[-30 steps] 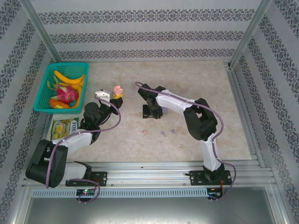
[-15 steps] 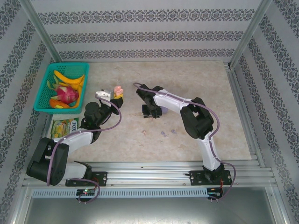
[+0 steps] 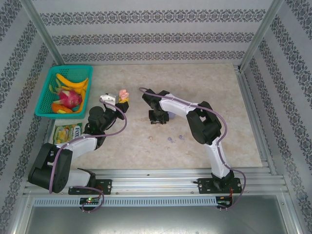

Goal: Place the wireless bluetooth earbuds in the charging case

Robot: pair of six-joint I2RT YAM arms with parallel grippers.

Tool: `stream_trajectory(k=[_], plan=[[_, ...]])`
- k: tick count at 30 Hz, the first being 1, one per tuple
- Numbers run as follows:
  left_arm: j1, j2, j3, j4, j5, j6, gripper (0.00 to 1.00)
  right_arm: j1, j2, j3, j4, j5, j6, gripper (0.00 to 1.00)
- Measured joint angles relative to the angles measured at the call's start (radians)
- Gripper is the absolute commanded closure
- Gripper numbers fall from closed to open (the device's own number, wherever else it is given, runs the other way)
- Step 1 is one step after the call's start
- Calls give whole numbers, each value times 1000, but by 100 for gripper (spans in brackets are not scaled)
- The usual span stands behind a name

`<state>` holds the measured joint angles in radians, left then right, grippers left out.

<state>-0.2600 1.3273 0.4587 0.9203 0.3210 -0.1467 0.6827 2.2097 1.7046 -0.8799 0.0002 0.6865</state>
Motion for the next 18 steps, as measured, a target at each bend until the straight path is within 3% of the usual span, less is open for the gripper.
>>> stream_trajectory(k=[18], plan=[[0,7,0,7,0,-11,100,-7,2,0,-7,8,0,74]])
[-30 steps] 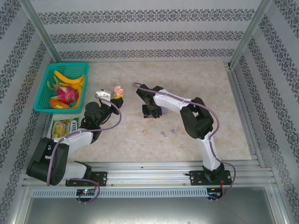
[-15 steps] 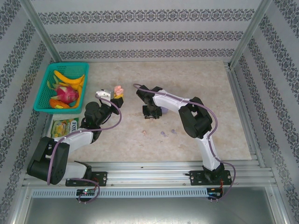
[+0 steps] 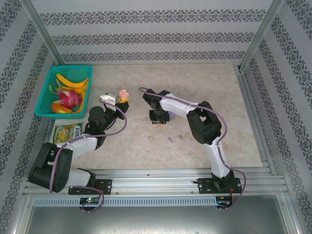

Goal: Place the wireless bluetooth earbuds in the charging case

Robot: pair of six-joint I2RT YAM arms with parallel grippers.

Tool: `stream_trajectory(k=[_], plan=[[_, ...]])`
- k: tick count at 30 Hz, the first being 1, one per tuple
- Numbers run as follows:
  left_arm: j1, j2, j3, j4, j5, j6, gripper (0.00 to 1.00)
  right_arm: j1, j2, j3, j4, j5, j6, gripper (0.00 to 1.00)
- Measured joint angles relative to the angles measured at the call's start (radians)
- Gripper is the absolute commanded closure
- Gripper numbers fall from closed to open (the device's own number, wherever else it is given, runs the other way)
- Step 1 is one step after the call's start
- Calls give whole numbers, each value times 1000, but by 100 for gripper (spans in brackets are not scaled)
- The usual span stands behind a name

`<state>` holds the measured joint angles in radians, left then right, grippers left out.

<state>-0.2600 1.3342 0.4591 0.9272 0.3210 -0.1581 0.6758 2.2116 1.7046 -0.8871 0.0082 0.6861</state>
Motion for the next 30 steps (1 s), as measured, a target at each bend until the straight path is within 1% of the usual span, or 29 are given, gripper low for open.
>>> stream_trajectory(k=[5,7,11,15,20,30], plan=[[0,10,4,0,4,0,100,0,0,2,-3,2,-1,80],[0,11,4,0,7,-1,100,0,0,2,-3,3,-4,84],[0,13,4,0,8,-1,100,0,-2,2,-2,3,-5,87],[0,13,4,0,11,-1,100,0,-14,-14,14,5,-8,87],[0,13,4,0,11,-4,100,0,-62,-85,76,34,-13,88],[0,13,4,0,26,-4,100,0,-240,-214,180,98,-45,88]])
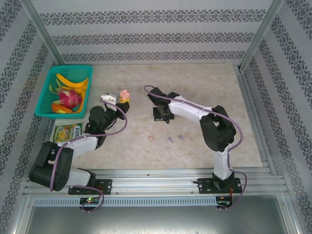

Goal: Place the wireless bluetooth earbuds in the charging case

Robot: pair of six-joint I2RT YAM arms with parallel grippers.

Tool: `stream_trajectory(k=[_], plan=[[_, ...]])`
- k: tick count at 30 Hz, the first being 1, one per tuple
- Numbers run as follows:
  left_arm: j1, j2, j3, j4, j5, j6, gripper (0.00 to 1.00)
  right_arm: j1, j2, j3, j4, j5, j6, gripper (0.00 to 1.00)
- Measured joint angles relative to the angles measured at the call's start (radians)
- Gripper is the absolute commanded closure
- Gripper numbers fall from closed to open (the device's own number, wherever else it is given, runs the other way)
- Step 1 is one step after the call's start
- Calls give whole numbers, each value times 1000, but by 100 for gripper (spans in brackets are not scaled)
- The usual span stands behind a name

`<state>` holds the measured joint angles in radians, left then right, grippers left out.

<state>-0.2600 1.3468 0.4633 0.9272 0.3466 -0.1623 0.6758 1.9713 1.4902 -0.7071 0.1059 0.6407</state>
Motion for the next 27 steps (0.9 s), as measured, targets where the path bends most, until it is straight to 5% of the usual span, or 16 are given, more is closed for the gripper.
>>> stream_trajectory(k=[27], plan=[[0,28,-1,0,93,-20,100,23,-42,-179,297,-17,-45,86]])
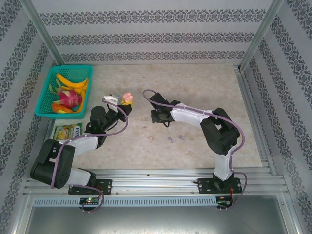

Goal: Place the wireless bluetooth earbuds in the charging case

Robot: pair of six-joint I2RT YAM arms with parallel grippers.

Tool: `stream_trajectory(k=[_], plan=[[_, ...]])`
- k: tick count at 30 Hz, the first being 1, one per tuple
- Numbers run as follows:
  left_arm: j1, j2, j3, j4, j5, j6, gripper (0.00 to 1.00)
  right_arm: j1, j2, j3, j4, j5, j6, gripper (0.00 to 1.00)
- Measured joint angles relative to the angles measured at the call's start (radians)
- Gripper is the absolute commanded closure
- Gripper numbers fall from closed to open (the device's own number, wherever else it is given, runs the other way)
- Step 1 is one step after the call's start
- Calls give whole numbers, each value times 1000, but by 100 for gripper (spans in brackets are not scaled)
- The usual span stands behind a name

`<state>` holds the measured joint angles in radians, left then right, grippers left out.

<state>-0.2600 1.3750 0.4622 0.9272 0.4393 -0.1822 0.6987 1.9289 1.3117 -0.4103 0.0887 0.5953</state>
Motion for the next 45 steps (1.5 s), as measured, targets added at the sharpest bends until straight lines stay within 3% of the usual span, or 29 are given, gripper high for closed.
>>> stream_trajectory(k=[8,16,22,29,45], plan=[[0,-10,-13,-1,-33,-3,100,5,6,15,-8,-55,2,74],[2,-63,-25,-3,-145,-6,100,50,8,66,-53,-156,6,53],[47,-90,-24,-32,-169,-6,100,69,32,148,-59,-304,-159,53],[119,-121,-24,-53,-179,-33,100,22,114,172,-56,-433,-365,53],[131,-134,-24,-68,-183,-55,100,80,231,251,-103,-425,-534,53]])
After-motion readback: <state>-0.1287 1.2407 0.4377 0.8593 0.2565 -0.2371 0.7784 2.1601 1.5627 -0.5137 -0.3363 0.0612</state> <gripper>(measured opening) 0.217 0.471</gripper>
